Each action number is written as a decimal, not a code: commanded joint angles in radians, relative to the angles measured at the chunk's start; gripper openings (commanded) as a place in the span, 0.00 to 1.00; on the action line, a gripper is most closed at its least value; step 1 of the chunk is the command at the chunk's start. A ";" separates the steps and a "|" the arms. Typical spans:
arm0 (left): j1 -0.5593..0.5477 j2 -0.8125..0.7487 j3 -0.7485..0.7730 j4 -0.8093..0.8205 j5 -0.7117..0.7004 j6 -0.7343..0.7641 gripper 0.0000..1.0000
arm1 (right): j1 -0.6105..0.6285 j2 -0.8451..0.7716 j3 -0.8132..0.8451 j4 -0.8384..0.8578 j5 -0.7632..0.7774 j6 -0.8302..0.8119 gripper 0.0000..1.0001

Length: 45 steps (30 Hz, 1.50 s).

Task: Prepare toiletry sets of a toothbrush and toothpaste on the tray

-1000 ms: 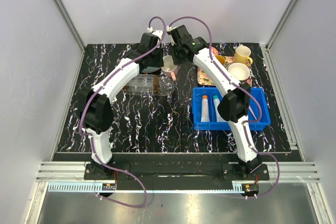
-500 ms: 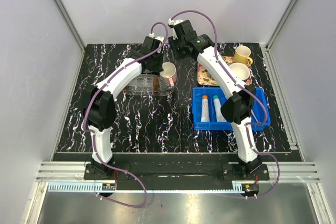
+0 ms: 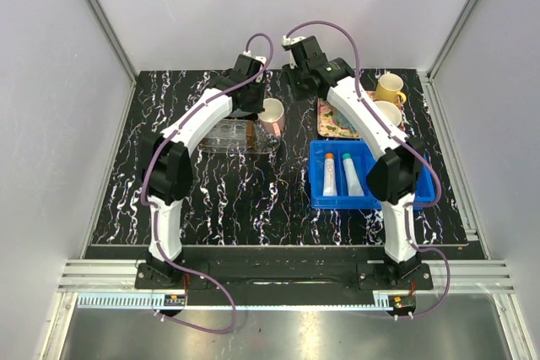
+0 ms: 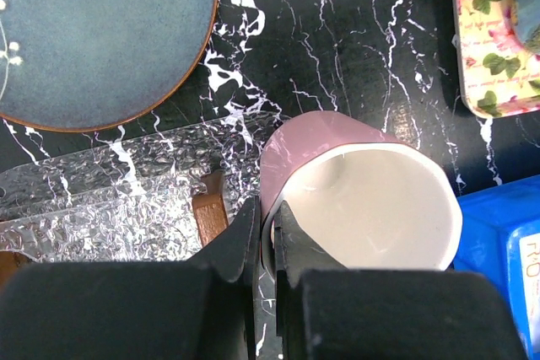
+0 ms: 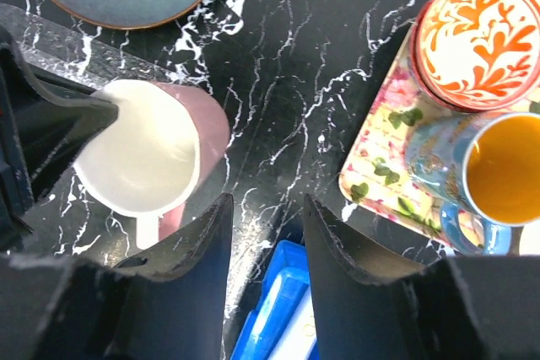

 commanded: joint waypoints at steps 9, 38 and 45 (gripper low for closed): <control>-0.008 -0.013 0.057 0.014 -0.047 -0.022 0.00 | -0.108 -0.234 -0.255 0.132 0.014 -0.020 0.44; -0.012 0.016 0.055 -0.051 -0.003 -0.143 0.00 | -0.160 -0.314 -0.417 0.167 -0.012 -0.023 0.44; -0.012 0.021 0.065 -0.069 -0.010 -0.154 0.00 | -0.164 -0.318 -0.424 0.169 -0.016 -0.020 0.44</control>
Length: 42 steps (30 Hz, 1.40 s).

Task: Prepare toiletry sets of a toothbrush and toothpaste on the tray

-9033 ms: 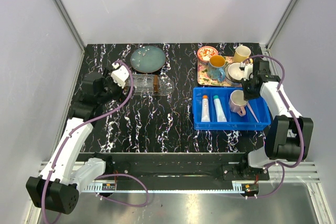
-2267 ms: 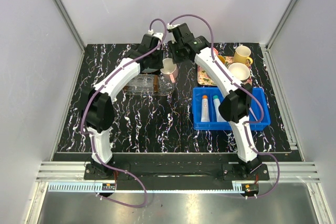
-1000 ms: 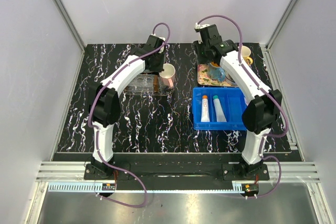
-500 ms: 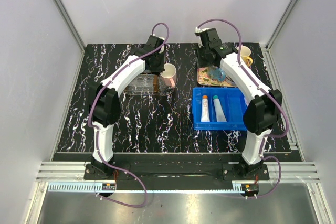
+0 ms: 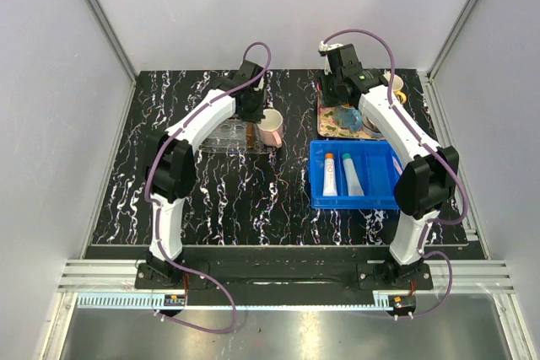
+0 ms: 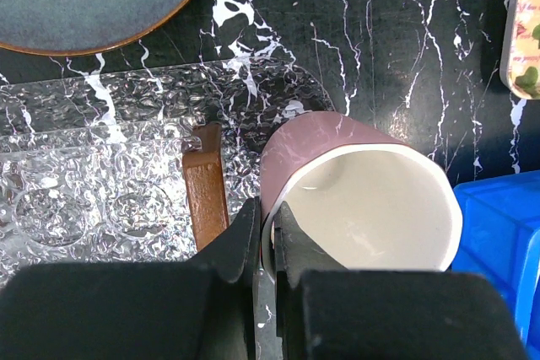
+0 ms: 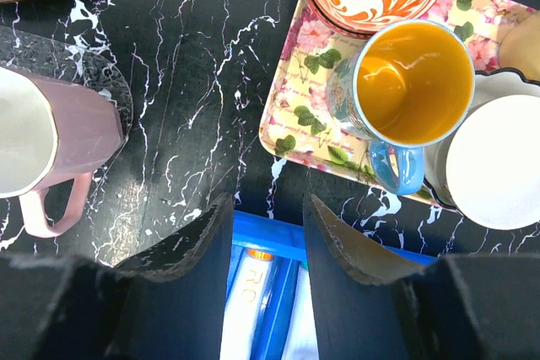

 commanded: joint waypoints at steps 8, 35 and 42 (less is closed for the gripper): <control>-0.005 -0.011 0.069 0.042 0.007 -0.041 0.00 | -0.010 -0.051 -0.024 0.040 -0.020 0.003 0.44; -0.004 0.033 0.126 0.018 -0.066 -0.021 0.00 | -0.017 -0.057 -0.047 0.055 -0.040 0.003 0.44; -0.004 0.047 0.124 0.015 -0.075 -0.018 0.00 | -0.018 -0.056 -0.048 0.056 -0.044 0.004 0.44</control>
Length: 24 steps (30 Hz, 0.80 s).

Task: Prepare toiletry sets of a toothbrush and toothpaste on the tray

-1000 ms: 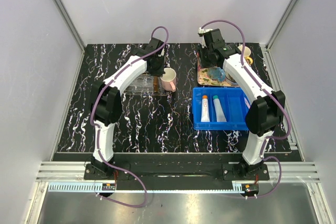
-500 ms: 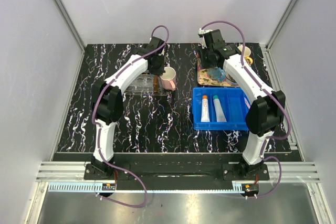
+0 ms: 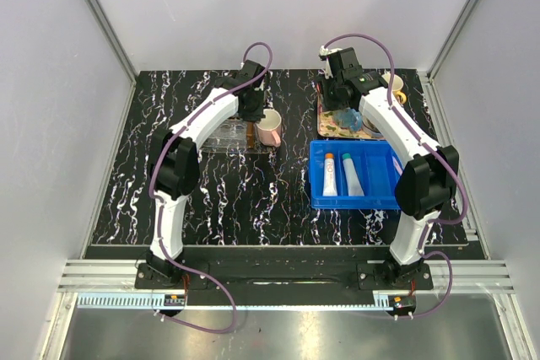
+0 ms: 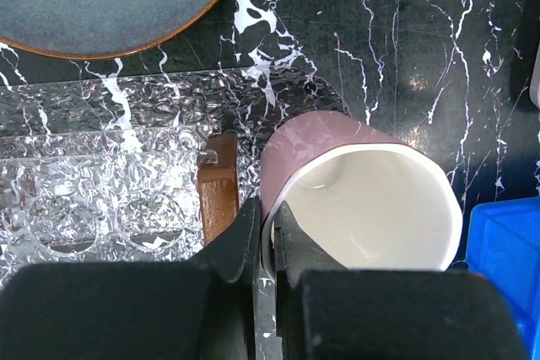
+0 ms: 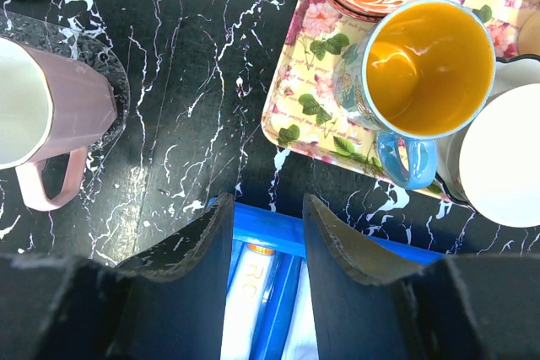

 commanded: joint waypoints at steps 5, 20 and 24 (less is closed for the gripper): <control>-0.003 0.001 0.074 0.052 -0.023 -0.002 0.00 | -0.006 -0.049 -0.004 0.043 -0.021 0.003 0.44; -0.003 -0.003 0.068 0.050 -0.013 0.001 0.00 | -0.011 -0.048 -0.005 0.043 -0.021 0.002 0.44; -0.004 -0.008 0.063 0.052 -0.013 0.004 0.00 | -0.011 -0.045 -0.005 0.045 -0.024 0.002 0.44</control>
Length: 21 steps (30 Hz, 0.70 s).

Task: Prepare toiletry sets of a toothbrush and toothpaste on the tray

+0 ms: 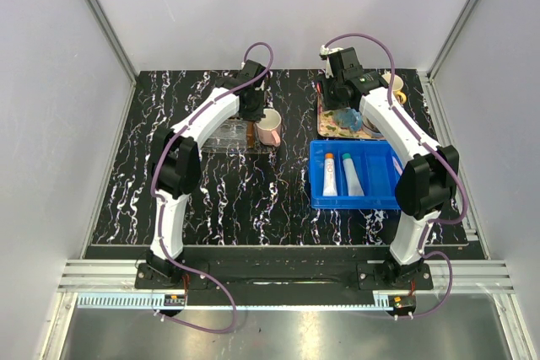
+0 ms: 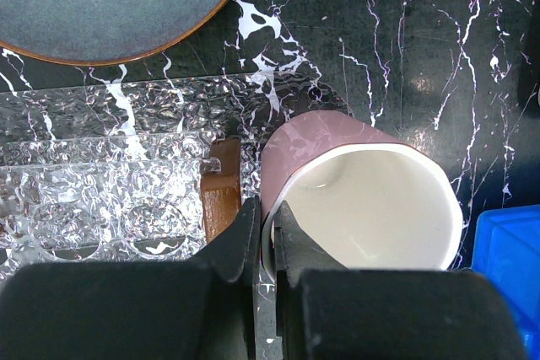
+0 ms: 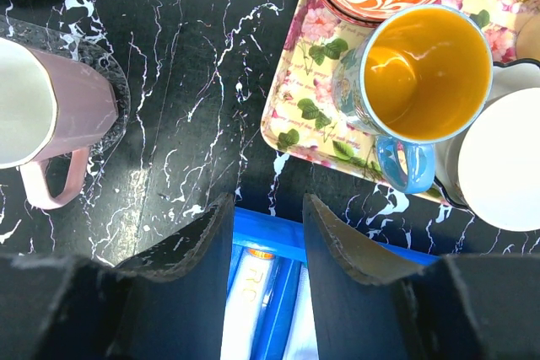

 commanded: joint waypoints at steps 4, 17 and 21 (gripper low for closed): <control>-0.003 -0.026 0.042 0.058 0.003 -0.003 0.00 | -0.007 -0.046 -0.002 0.030 -0.022 0.003 0.44; -0.004 -0.023 0.028 0.058 0.010 -0.003 0.00 | -0.006 -0.042 -0.004 0.030 -0.027 0.003 0.44; -0.003 -0.023 0.025 0.058 0.005 -0.001 0.00 | -0.007 -0.042 -0.005 0.030 -0.027 0.005 0.44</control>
